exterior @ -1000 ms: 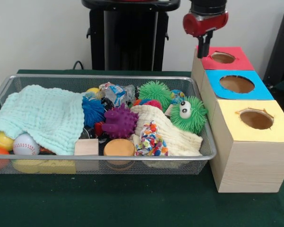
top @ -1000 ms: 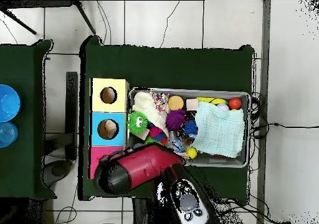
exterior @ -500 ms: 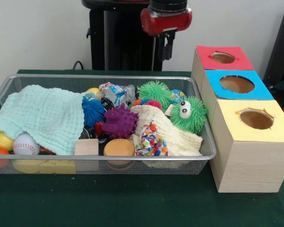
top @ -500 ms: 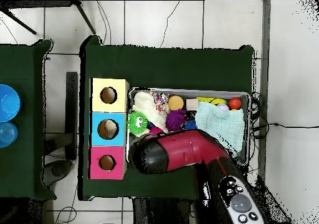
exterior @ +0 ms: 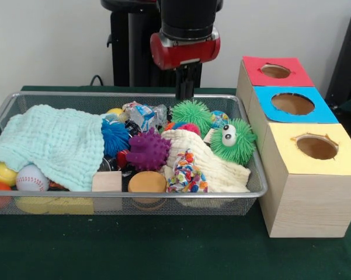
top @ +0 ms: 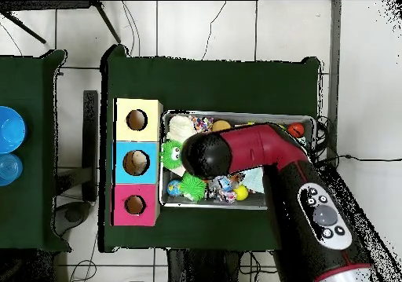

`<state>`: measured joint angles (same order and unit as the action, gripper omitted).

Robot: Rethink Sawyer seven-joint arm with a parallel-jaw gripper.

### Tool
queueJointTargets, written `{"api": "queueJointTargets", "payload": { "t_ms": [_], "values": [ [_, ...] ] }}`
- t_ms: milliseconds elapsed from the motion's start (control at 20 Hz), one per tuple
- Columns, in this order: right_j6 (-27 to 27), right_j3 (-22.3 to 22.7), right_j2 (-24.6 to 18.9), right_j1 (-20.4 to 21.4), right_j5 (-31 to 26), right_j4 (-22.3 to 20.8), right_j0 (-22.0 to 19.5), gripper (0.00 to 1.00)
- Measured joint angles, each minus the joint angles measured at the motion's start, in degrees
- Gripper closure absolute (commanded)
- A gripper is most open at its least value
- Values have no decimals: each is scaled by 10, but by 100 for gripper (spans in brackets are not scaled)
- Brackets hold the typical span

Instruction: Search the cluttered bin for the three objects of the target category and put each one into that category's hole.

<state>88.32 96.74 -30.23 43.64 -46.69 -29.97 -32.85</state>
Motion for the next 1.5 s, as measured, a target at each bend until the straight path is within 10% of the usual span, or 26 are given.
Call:
{"api": "queueJointTargets", "payload": {
  "t_ms": [500, 1050, 1500],
  "values": [
    [-77, -90, -35, -68, -51, -41, -11, 100],
    [-360, -160, -78, -100, -237, -67, -18, 100],
    [-487, -220, -90, -119, -295, -70, 3, 100]
  ]
}}
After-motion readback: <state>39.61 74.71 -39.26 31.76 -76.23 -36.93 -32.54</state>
